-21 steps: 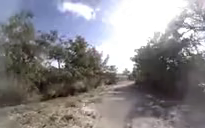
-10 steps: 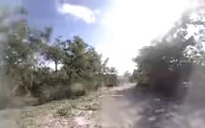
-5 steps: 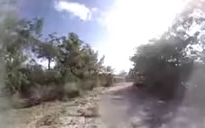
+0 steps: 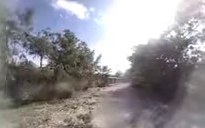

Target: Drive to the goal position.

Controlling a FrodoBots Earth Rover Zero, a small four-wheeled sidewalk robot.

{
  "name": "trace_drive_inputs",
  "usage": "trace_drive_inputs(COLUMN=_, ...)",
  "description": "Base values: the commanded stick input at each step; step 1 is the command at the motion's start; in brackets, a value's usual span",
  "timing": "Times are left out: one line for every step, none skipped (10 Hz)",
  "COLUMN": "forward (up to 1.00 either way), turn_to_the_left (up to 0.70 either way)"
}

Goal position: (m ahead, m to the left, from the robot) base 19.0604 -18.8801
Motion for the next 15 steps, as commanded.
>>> trace_drive_inputs(forward=0.7, turn_to_the_left=0.0)
trace_drive_inputs(forward=0.7, turn_to_the_left=0.0)
trace_drive_inputs(forward=0.7, turn_to_the_left=0.0)
trace_drive_inputs(forward=0.7, turn_to_the_left=0.0)
trace_drive_inputs(forward=0.7, turn_to_the_left=0.0)
trace_drive_inputs(forward=0.7, turn_to_the_left=0.0)
trace_drive_inputs(forward=0.7, turn_to_the_left=0.0)
trace_drive_inputs(forward=0.7, turn_to_the_left=0.0)
trace_drive_inputs(forward=0.7, turn_to_the_left=0.0)
trace_drive_inputs(forward=0.7, turn_to_the_left=0.0)
trace_drive_inputs(forward=0.7, turn_to_the_left=0.0)
trace_drive_inputs(forward=0.7, turn_to_the_left=0.0)
trace_drive_inputs(forward=0.7, turn_to_the_left=0.0)
trace_drive_inputs(forward=0.7, turn_to_the_left=-0.02)
trace_drive_inputs(forward=0.7, turn_to_the_left=-0.08)
